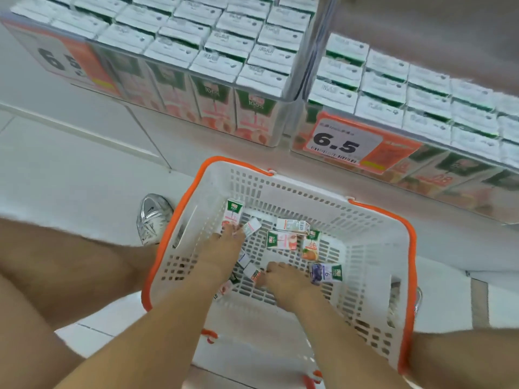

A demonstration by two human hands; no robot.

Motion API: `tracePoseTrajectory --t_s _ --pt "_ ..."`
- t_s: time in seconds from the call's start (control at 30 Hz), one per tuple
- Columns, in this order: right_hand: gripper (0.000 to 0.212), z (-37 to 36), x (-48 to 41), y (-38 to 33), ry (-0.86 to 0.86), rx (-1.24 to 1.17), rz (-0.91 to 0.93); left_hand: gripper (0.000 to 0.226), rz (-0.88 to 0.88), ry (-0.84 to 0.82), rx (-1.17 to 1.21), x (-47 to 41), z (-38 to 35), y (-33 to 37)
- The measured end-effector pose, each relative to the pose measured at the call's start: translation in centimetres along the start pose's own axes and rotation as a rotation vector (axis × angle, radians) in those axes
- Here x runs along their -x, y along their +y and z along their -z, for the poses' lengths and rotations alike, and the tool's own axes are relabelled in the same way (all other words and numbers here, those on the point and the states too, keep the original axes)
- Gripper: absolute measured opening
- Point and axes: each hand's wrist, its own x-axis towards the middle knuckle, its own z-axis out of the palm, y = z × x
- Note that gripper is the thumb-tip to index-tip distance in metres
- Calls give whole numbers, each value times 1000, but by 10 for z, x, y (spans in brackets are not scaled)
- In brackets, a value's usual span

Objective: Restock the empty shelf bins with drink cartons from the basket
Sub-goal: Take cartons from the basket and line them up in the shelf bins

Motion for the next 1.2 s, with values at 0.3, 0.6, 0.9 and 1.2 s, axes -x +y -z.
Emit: tracePoseTrajectory --t_s 0.3,0.6,0.9,1.2 --pt "32 -14 -18 0 4 -201 -4 71 31 8 -25 -17 -19 -2" --pt "90 37 22 37 -34 -1244 -224 61 105 92 805 -2 -3 -3" --pt "74 86 98 14 224 -1364 -35 24 -53 162 1063 62 82 -10" --pt "52 189 206 -7 327 -440 96 38 -371 385 511 136 180 11"
